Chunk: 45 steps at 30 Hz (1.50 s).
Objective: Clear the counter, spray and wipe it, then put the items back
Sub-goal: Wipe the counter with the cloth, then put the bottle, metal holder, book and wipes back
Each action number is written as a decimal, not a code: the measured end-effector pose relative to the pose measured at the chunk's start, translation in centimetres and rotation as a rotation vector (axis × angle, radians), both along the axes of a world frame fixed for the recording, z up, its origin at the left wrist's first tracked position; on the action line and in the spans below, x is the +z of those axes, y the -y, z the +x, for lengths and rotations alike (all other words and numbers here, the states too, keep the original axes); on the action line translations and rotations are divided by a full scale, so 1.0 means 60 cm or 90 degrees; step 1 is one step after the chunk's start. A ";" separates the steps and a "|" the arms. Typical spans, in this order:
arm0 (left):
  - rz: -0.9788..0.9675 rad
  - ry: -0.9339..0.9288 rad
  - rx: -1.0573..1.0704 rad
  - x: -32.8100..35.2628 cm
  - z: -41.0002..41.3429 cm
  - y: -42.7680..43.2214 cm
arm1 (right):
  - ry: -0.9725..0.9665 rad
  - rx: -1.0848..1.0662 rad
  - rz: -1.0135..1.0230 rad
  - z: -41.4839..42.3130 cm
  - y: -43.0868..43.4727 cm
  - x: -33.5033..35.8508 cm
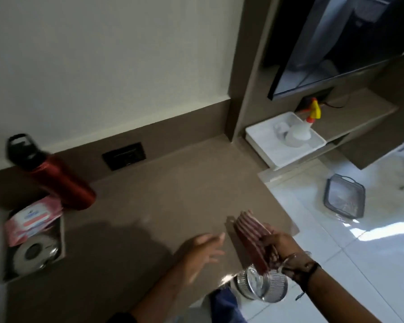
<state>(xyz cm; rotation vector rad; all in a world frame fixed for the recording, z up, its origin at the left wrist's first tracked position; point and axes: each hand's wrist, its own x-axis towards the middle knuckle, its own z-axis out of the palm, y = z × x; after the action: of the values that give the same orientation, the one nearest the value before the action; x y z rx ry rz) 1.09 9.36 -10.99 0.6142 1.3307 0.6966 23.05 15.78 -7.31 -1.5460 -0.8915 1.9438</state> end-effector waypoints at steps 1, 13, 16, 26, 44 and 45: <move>-0.018 0.087 -0.028 0.005 0.031 -0.040 | -0.073 -0.027 -0.052 0.009 -0.028 0.010; -0.068 0.031 0.206 0.017 0.253 -0.573 | 0.303 -0.020 0.142 0.113 -0.521 -0.025; -0.101 0.055 0.224 0.006 0.288 -0.683 | 0.377 0.011 0.201 0.120 -0.622 -0.045; -0.163 0.051 0.096 -0.033 0.327 -0.797 | 0.558 0.167 0.193 0.122 -0.739 -0.167; 0.152 -0.742 0.298 0.009 -0.297 -0.054 | 0.298 0.420 0.735 -0.392 -0.265 -0.030; 0.132 -0.799 0.365 0.014 -0.348 0.004 | 0.252 0.462 0.721 -0.456 -0.223 -0.028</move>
<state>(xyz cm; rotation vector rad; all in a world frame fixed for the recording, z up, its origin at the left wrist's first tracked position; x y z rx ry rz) -19.80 9.11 -10.14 0.8976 2.6878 0.9555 -4.31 29.14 -9.00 -0.9136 -2.4099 0.9975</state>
